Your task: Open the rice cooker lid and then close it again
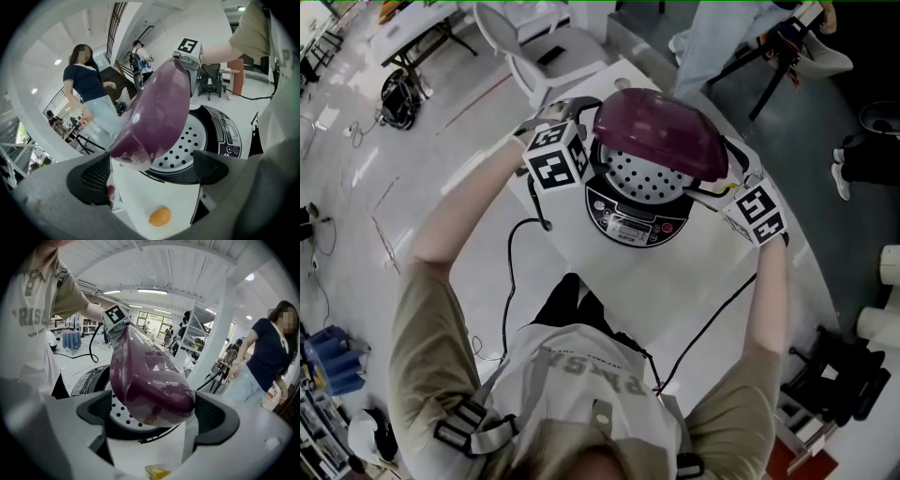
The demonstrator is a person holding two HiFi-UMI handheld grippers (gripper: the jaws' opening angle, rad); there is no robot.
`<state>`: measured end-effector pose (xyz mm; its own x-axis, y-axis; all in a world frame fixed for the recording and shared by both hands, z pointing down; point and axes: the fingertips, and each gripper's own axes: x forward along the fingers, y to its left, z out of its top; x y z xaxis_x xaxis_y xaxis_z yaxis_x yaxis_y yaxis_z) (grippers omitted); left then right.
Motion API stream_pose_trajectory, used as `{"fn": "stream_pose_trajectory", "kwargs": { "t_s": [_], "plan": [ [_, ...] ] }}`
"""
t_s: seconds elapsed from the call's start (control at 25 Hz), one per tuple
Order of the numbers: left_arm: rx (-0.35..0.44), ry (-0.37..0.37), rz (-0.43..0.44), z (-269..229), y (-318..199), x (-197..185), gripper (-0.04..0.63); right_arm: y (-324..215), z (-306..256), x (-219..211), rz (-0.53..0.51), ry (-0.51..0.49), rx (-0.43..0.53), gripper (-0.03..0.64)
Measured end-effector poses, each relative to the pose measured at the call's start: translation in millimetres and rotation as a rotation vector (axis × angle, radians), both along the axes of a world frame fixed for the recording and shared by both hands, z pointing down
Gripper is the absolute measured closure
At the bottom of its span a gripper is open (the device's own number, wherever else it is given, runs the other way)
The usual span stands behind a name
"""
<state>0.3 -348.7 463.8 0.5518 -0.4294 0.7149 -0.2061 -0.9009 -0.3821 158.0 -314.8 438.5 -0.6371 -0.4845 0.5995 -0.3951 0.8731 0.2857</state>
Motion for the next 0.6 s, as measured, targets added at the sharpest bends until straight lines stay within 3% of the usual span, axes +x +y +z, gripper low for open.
{"fn": "stream_pose_trajectory", "kwargs": {
  "t_s": [0.6],
  "plan": [
    [-0.013, -0.198, 0.107, 33, 26, -16, 0.021, 34, 29, 0, -0.125, 0.161, -0.092, 0.067]
  ]
}}
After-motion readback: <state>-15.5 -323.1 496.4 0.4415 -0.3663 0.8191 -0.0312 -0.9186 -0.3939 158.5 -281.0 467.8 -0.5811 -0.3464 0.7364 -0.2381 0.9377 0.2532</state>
